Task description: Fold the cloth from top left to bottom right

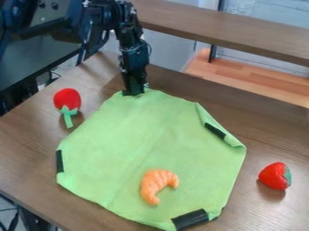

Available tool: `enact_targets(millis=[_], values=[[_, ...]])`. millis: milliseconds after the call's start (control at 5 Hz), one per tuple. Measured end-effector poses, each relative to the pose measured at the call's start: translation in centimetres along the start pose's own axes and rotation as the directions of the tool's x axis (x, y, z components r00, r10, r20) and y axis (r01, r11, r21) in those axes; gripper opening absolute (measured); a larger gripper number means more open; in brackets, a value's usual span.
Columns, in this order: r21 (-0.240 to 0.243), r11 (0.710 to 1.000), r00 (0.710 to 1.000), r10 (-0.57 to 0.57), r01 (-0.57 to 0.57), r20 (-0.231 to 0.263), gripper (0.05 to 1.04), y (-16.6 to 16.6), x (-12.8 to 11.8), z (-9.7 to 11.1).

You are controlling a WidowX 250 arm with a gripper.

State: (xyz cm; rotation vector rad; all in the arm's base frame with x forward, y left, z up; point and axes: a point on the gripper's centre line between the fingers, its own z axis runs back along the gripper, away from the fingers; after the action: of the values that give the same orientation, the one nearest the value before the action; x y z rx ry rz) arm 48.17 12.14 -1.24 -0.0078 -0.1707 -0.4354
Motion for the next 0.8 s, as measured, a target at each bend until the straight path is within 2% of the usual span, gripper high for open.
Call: enact_targets(millis=[200, 400, 600, 800], values=[[-0.005, 1.0, 1.0, 0.0, 0.0, -0.02, 0.158, -0.2, -0.6, -0.5], [-0.002, 1.0, 1.0, -0.005, 0.005, -0.023, 0.062, -0.3, -0.7, -0.5], [-0.036, 0.999, 1.0, 0.004, -0.005, -0.027, 0.05, -1.2, -1.1, -0.2], [-0.064, 0.998, 0.999, 0.005, -0.002, 0.053, 0.05, -2.6, -0.5, 3.3]])
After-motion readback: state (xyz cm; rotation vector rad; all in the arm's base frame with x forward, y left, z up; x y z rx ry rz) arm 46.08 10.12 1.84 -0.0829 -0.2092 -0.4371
